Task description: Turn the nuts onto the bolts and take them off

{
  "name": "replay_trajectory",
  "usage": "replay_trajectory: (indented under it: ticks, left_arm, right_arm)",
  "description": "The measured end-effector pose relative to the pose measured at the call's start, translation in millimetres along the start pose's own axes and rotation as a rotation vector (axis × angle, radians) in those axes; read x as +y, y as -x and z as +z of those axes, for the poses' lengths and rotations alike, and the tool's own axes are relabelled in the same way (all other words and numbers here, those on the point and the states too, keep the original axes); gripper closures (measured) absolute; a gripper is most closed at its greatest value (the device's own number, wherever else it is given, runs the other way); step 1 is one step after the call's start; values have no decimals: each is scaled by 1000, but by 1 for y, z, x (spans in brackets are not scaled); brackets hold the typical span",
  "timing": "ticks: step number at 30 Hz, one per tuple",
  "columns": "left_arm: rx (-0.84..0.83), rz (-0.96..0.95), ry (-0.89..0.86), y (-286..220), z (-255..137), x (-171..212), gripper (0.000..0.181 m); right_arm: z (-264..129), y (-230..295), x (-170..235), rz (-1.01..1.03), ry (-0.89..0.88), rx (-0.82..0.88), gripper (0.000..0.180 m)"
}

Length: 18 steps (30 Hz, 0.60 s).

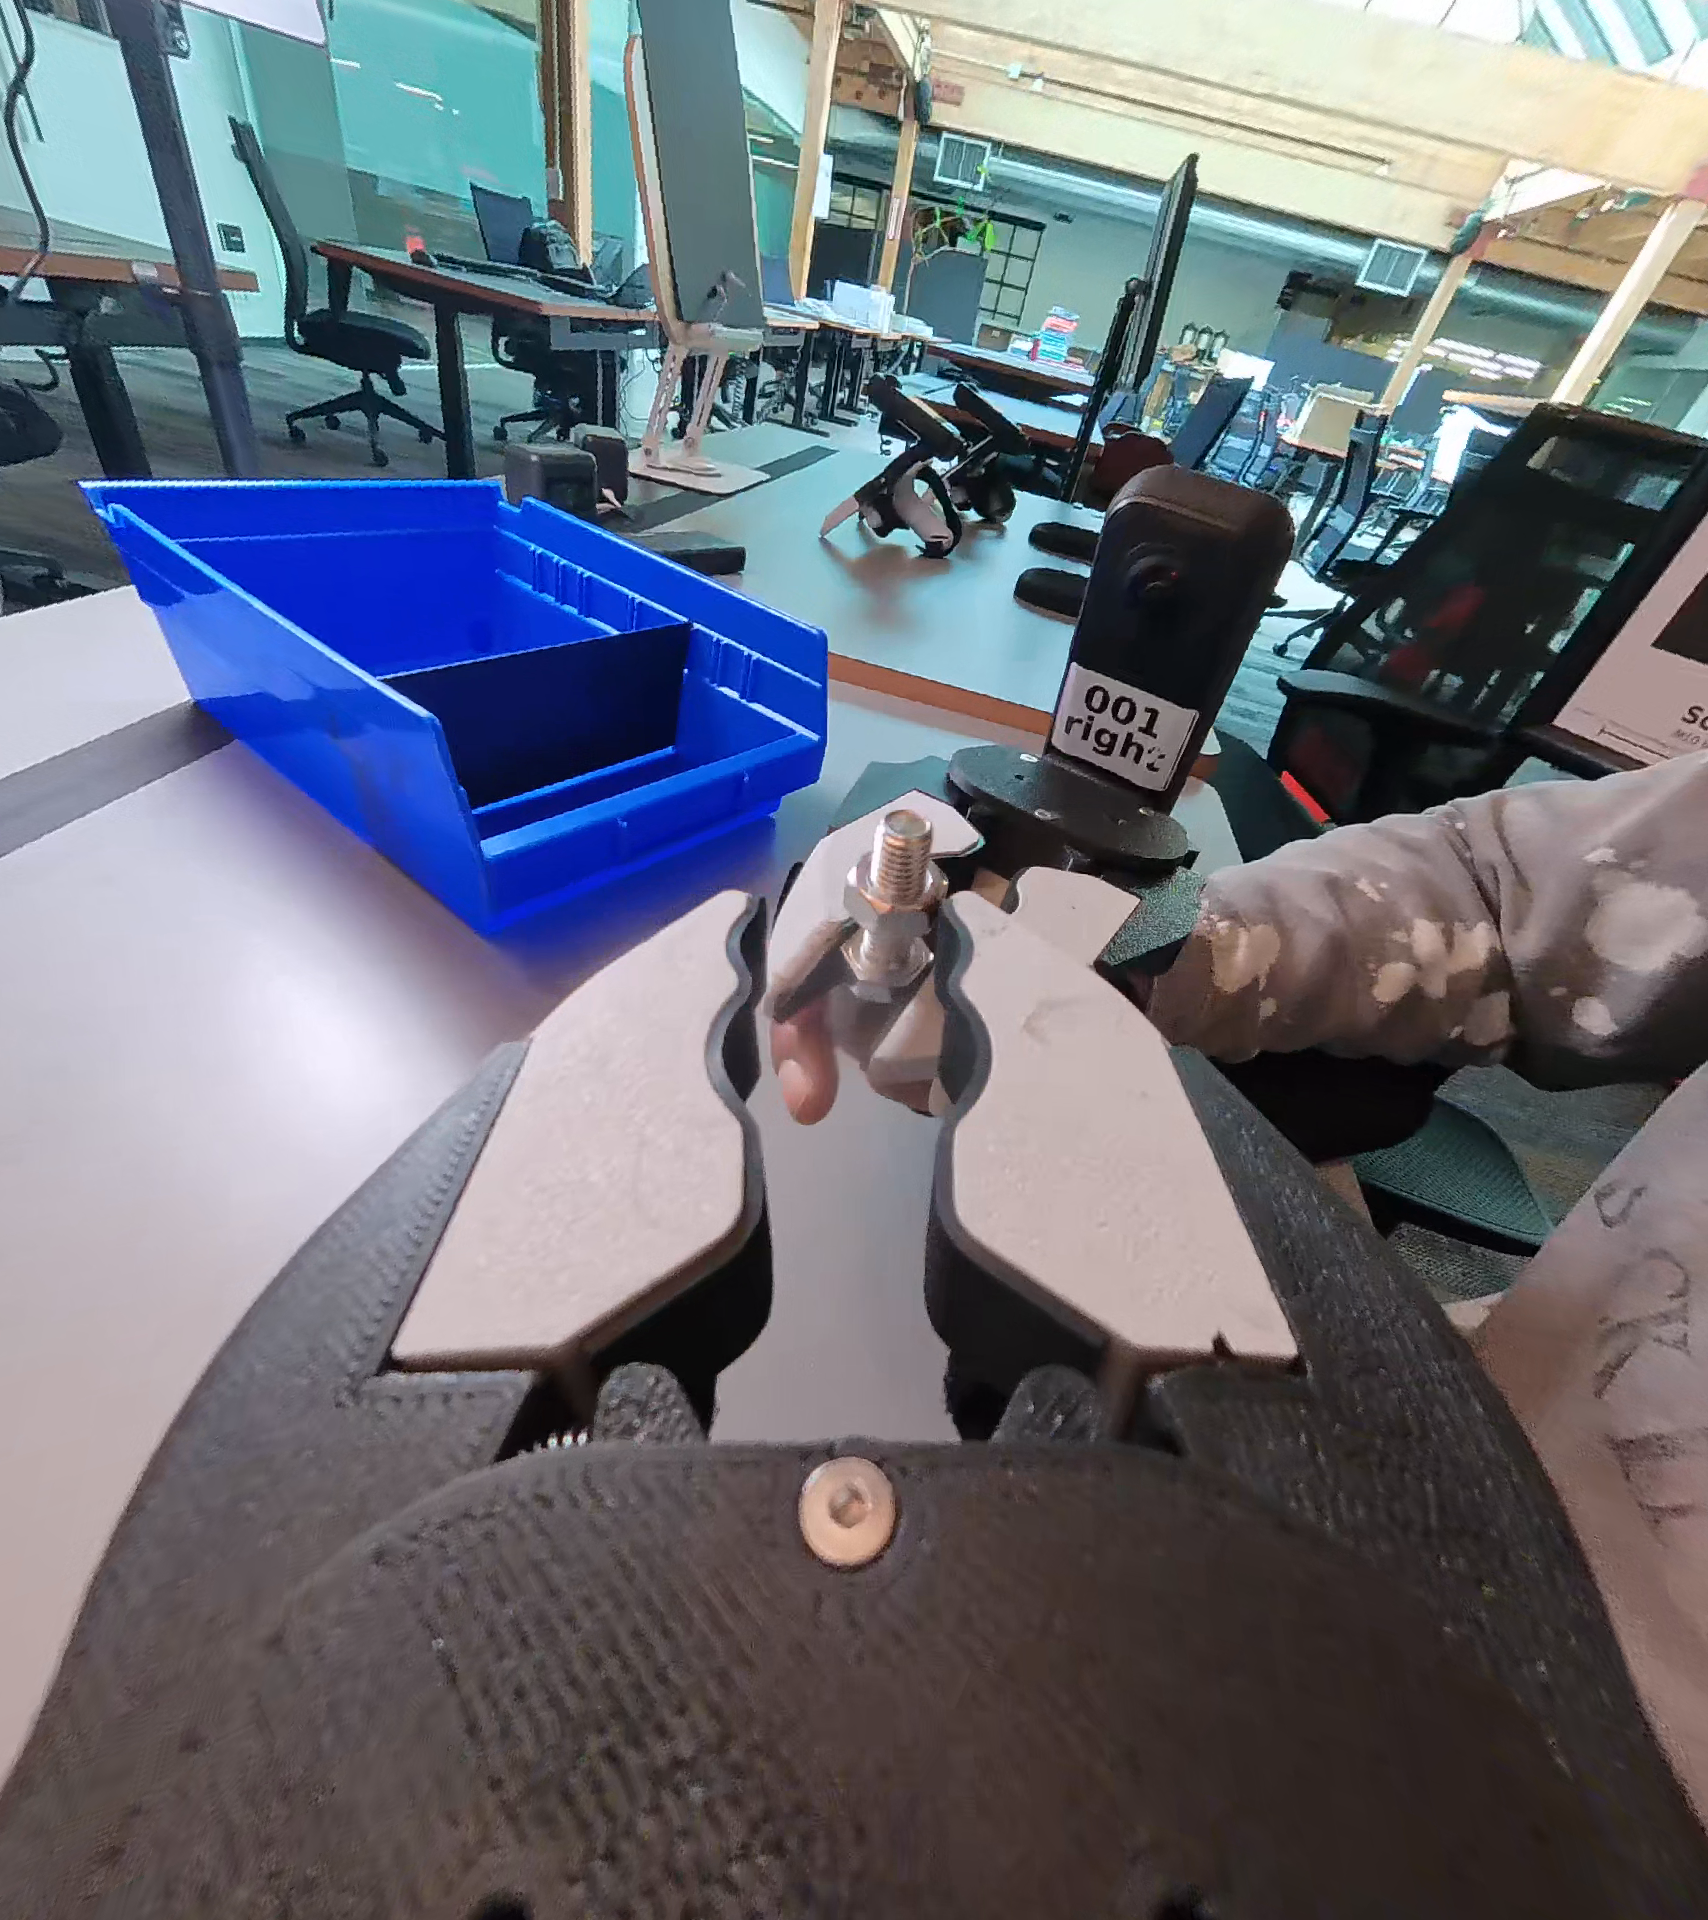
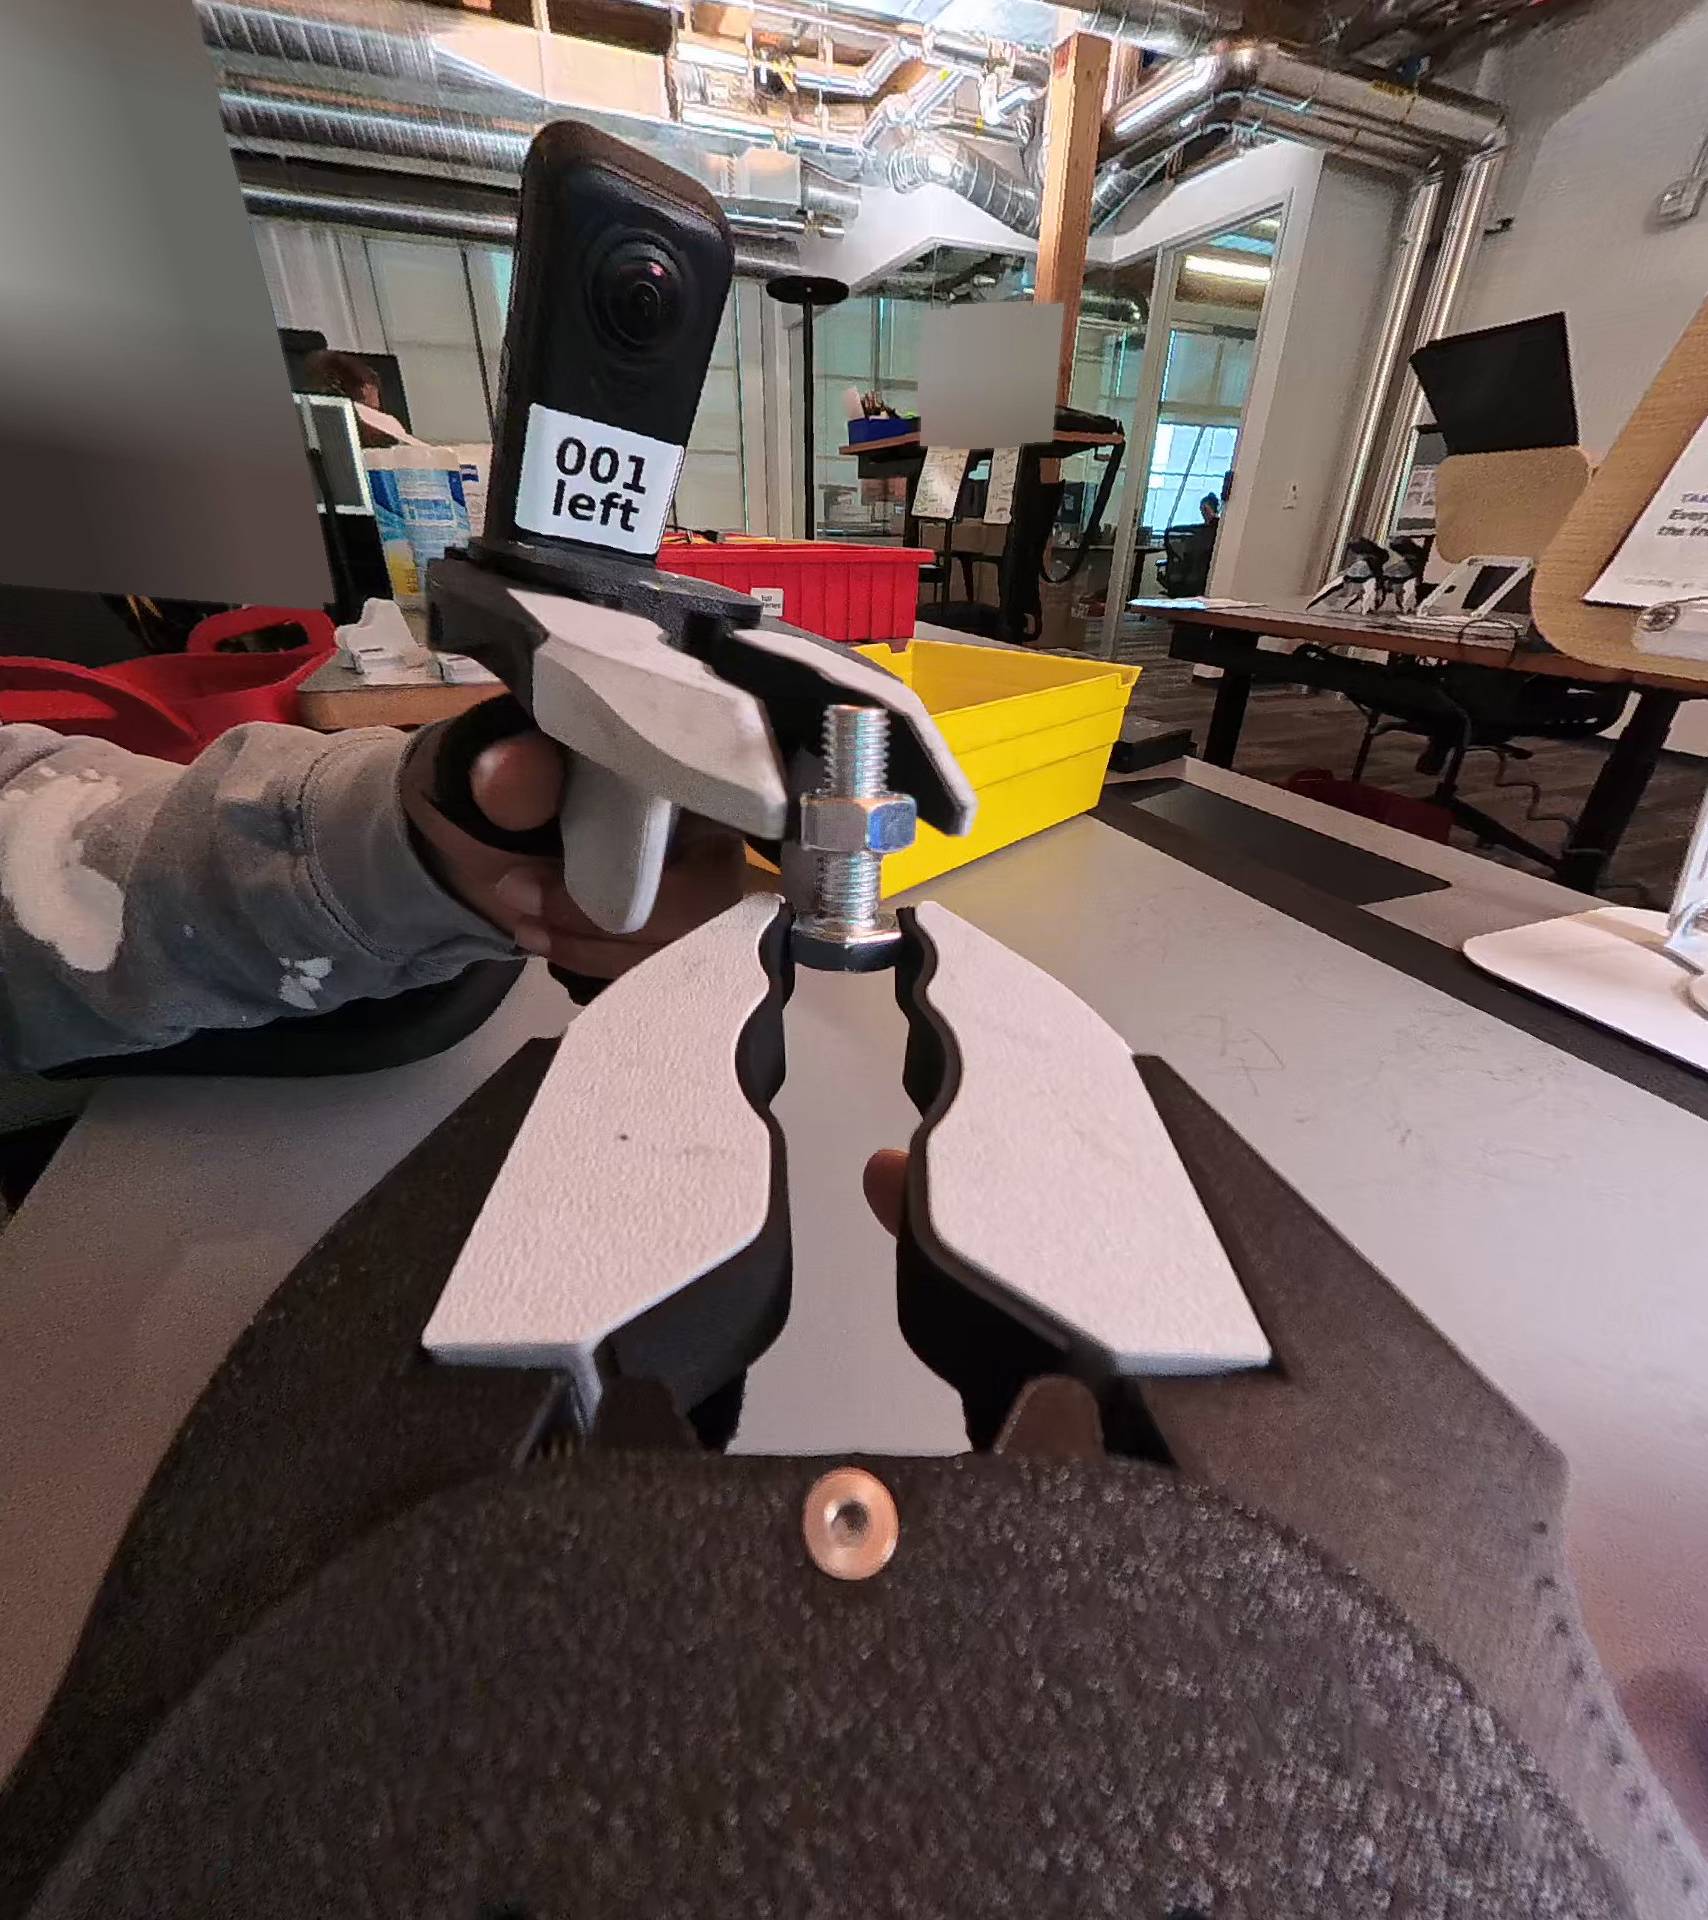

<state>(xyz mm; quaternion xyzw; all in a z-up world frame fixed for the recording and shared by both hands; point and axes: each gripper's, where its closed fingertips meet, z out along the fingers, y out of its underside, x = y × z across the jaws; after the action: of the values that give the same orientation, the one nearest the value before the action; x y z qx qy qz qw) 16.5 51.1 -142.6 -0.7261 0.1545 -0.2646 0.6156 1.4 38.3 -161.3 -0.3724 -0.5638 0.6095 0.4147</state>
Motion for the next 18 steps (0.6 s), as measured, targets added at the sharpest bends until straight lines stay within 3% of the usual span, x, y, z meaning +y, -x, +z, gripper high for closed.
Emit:
replay_trajectory:
  ticks: [3, 11, 18]
  left_arm:
    - [-119, -8, 18, 20, -6, 1, 173]
    - [5, -9, -12, 0, -2, -3, 149]
    - [-53, -10, 26, 10, -3, 2, 157]
  right_arm:
    - [-4, -4, -5, 21, -32, -5, 161]
    - [-1, -2, -1, -1, -6, 7, 161]
    - [-6, -10, -8, 28, -45, 20, 161]
